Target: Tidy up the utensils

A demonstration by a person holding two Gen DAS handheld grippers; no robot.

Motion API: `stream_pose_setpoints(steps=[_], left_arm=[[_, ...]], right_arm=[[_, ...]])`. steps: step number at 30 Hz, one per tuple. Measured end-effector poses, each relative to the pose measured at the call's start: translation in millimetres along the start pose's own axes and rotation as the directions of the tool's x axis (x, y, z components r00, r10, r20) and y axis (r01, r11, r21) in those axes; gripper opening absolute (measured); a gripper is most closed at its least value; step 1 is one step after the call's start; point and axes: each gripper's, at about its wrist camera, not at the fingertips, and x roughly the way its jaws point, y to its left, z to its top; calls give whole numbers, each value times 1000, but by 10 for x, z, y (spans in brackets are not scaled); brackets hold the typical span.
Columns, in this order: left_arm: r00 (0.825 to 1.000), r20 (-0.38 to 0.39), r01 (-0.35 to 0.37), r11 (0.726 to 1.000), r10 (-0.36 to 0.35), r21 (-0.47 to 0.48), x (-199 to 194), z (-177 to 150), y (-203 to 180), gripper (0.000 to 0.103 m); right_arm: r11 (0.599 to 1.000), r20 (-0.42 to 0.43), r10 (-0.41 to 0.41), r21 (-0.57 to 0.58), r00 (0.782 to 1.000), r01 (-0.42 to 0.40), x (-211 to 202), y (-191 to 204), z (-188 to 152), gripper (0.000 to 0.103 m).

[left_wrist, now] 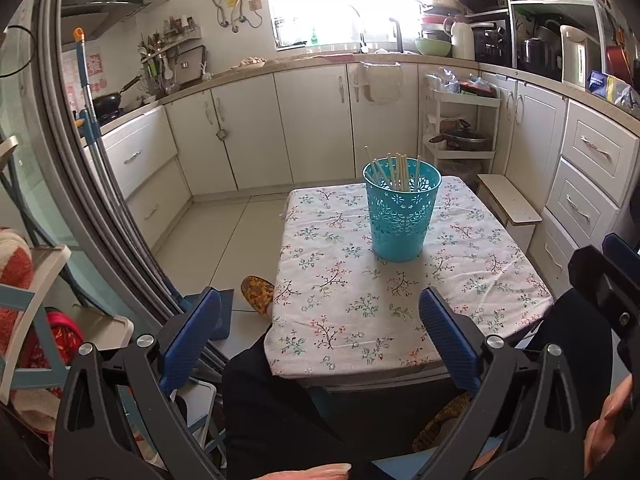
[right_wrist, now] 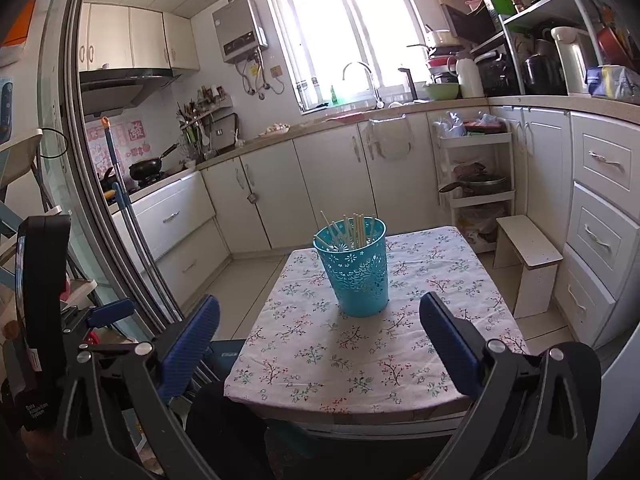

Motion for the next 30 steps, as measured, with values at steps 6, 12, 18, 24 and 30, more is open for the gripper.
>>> stream_pose_setpoints(steps=[6, 12, 18, 24, 30], left_arm=[[1000, 23, 1, 1000, -1, -11, -192, -88, 67, 95], [999, 48, -8, 1000, 10, -25, -343, -123, 140, 95], [998, 60, -13, 999, 15, -34, -428, -144, 184, 95], [997, 72, -17, 999, 19, -34, -493, -169, 207, 95], [996, 81, -26, 999, 28, -31, -537, -171, 208, 95]], right_arm=[[1000, 33, 22, -22, 999, -21, -144, 134, -6, 96], [997, 62, 51, -62, 997, -47, -252, 262, -18, 96], [996, 81, 60, -72, 995, -55, -345, 302, -47, 96], [995, 91, 67, -86, 994, -59, -396, 357, -64, 96], [994, 96, 71, -93, 993, -62, -426, 384, -64, 96]])
